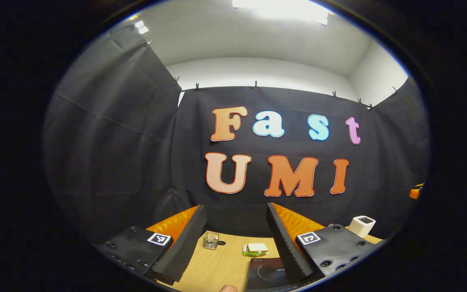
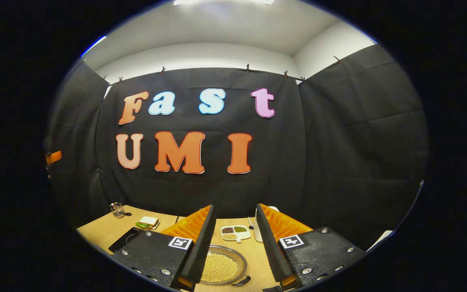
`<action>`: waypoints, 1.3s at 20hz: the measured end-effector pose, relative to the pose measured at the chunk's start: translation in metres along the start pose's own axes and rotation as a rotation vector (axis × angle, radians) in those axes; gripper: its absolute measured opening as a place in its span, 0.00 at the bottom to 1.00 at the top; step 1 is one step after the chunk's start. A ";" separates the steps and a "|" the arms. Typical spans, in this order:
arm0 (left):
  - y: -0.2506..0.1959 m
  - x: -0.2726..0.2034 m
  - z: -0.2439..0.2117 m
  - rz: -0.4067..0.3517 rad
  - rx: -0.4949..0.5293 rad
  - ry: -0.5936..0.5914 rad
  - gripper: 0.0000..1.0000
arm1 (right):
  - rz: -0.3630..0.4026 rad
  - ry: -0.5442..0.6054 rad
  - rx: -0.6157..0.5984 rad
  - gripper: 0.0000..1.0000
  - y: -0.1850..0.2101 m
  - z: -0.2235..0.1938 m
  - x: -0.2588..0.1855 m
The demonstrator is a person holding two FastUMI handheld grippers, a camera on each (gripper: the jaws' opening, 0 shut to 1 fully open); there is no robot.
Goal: First push the handle of the pot to place it horizontally, then grasp the pot with both hands and set it on the induction cooktop.
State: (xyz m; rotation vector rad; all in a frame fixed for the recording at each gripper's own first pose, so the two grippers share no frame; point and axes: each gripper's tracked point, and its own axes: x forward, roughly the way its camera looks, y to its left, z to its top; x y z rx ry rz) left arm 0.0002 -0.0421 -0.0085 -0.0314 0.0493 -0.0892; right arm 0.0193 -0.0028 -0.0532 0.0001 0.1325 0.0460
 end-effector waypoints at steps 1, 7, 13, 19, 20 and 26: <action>0.000 0.000 -0.001 0.003 0.004 0.001 0.98 | 0.007 0.004 0.001 0.60 0.001 -0.003 0.000; -0.004 -0.002 -0.002 0.002 0.016 0.003 0.98 | 0.042 0.076 0.006 0.27 0.012 -0.043 0.006; -0.007 -0.002 -0.002 0.003 0.022 -0.002 0.98 | 0.070 0.194 0.009 0.00 0.020 -0.100 0.012; -0.010 -0.003 -0.003 0.000 0.026 0.004 0.98 | 0.097 0.324 0.055 0.00 0.033 -0.170 0.003; -0.011 -0.003 -0.003 0.000 0.028 0.004 0.98 | 0.100 0.351 0.052 0.00 0.033 -0.184 0.002; -0.022 -0.004 -0.009 -0.023 0.033 0.017 0.98 | 0.107 0.471 0.052 0.00 0.031 -0.247 -0.014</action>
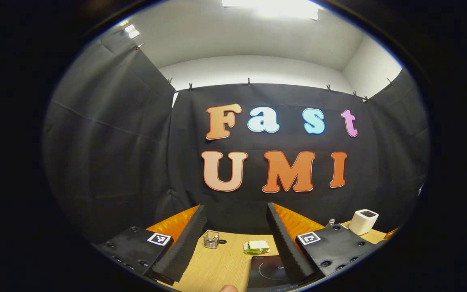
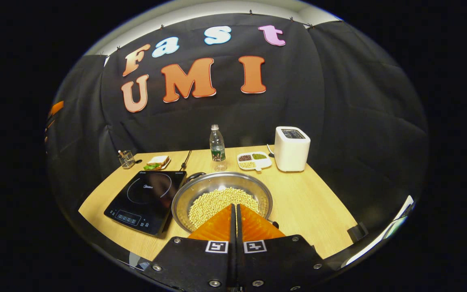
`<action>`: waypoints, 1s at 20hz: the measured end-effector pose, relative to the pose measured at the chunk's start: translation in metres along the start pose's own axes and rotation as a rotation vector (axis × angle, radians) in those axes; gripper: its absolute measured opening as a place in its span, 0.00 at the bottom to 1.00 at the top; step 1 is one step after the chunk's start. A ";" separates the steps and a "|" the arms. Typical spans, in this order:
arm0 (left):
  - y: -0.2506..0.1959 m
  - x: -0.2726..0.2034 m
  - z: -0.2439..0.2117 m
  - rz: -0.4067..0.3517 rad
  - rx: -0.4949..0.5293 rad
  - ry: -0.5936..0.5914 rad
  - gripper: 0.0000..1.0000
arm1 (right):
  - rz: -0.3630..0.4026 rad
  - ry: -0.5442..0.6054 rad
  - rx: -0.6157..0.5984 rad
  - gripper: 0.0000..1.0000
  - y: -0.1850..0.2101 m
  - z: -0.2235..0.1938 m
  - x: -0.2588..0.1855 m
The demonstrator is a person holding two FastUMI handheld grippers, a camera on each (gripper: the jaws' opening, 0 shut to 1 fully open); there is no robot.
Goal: First push the handle of the pot to place it horizontally, then grasp the pot with both hands and set it on the induction cooktop.
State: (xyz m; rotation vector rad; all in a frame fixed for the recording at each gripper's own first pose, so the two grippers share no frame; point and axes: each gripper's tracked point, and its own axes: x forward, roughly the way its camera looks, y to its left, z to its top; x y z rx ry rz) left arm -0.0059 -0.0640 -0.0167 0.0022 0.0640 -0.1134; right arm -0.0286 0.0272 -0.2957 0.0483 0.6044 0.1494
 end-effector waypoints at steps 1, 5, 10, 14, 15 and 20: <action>0.000 -0.002 0.001 0.000 -0.002 -0.003 0.98 | 0.002 0.014 0.006 0.00 -0.001 -0.009 0.001; 0.002 -0.001 0.002 0.009 0.000 -0.009 0.98 | -0.003 0.066 0.009 0.00 -0.003 -0.039 0.005; 0.000 0.000 -0.003 0.005 0.004 0.004 0.98 | 0.007 0.143 0.038 0.00 -0.002 -0.071 0.019; -0.001 0.001 -0.005 0.002 0.001 0.005 0.98 | 0.003 0.208 0.056 0.00 -0.004 -0.102 0.029; -0.001 0.002 -0.006 0.001 0.005 0.006 0.98 | 0.001 0.224 0.062 0.00 -0.005 -0.110 0.031; -0.002 0.002 -0.008 0.002 0.016 0.015 0.98 | -0.020 0.276 0.094 0.00 -0.013 -0.131 0.044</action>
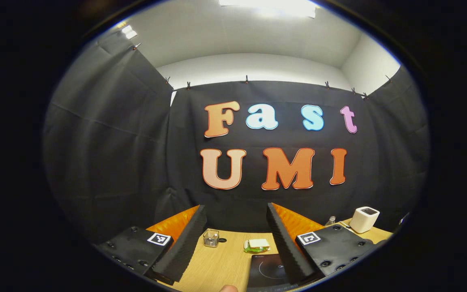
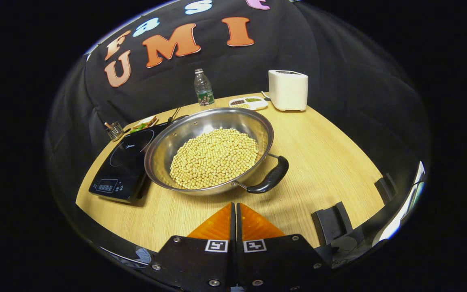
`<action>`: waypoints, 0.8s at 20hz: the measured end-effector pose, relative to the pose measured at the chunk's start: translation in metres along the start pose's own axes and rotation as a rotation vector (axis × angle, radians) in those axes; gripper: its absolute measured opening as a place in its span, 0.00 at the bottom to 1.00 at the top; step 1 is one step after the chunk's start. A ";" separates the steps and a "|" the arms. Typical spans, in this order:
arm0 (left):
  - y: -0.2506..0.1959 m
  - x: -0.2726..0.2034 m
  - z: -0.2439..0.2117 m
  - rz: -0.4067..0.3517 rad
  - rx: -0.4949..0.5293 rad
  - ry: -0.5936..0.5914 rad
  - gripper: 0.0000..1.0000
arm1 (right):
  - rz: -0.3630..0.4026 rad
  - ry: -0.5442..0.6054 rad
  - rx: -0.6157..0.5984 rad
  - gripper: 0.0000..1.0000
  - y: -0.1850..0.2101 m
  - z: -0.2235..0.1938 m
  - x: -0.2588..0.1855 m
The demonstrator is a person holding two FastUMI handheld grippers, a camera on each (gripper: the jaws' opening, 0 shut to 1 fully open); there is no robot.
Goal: First push the handle of the pot to place it horizontally, then grasp the pot with both hands and set it on the induction cooktop.
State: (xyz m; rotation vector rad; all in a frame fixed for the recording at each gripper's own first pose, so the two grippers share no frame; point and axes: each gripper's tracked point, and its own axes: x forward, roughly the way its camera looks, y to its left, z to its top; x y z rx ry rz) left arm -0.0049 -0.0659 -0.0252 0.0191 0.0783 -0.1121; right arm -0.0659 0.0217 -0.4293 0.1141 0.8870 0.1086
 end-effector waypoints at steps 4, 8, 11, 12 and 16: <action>0.000 0.001 -0.002 0.000 0.006 0.003 0.97 | -0.031 0.013 0.030 0.00 -0.007 -0.002 0.012; -0.001 0.002 -0.005 0.001 0.010 0.010 0.98 | -0.010 0.028 0.086 0.00 -0.006 -0.002 0.017; 0.001 0.002 -0.002 0.010 0.012 0.006 0.98 | -0.003 0.018 0.127 0.00 -0.009 0.004 0.020; 0.000 0.001 -0.003 0.011 0.010 0.004 0.98 | 0.001 0.018 0.140 0.00 -0.009 0.006 0.020; -0.001 0.003 -0.005 0.007 0.006 0.004 0.97 | 0.021 0.038 0.189 0.00 -0.006 0.006 0.023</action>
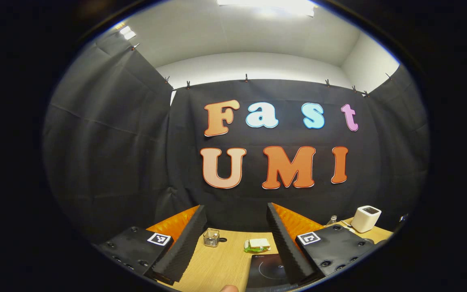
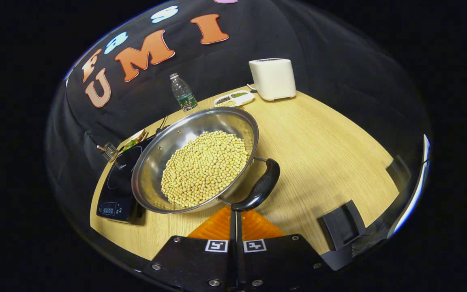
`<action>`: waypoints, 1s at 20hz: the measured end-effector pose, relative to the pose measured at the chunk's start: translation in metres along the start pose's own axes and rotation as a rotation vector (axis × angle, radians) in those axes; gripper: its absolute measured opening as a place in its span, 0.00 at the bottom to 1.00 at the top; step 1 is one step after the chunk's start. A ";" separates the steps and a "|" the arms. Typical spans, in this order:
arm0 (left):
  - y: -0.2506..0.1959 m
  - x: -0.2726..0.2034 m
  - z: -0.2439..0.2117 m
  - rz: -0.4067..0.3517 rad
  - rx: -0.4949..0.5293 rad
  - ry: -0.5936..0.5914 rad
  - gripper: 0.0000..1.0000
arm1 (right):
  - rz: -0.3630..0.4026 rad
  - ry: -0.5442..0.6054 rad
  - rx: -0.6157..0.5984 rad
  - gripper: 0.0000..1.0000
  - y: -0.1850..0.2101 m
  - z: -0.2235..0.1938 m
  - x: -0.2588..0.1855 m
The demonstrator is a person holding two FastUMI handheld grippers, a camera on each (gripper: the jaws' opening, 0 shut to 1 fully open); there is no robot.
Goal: First push the handle of the pot to place it horizontally, then grasp the pot with both hands and set it on the induction cooktop.
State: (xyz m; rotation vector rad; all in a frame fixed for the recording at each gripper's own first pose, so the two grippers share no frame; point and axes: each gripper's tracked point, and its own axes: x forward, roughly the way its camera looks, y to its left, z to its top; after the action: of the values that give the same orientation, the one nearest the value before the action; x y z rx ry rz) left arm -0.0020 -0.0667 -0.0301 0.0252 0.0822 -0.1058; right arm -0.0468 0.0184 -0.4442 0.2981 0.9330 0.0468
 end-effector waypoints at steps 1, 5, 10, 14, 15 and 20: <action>0.000 0.000 0.000 -0.001 -0.001 0.001 0.98 | 0.003 0.002 0.015 0.00 -0.001 0.001 0.001; -0.002 0.004 -0.004 -0.003 -0.005 0.013 0.98 | 0.009 0.007 0.076 0.00 -0.006 0.007 0.006; -0.002 0.008 -0.003 0.008 -0.003 0.008 0.98 | -0.003 0.002 0.128 0.00 -0.015 0.022 0.017; -0.004 0.010 -0.003 0.006 -0.001 0.009 0.98 | -0.013 0.003 0.159 0.00 -0.023 0.035 0.027; -0.004 0.011 -0.003 0.006 -0.001 0.011 0.98 | -0.016 0.003 0.164 0.00 -0.025 0.037 0.029; -0.003 0.013 -0.008 0.010 -0.003 0.020 0.98 | -0.047 -0.006 0.179 0.00 -0.035 0.055 0.049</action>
State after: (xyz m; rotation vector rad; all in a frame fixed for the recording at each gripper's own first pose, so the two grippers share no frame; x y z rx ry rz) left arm 0.0098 -0.0712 -0.0392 0.0236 0.1020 -0.0957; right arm 0.0235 -0.0201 -0.4616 0.4414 0.9399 -0.0812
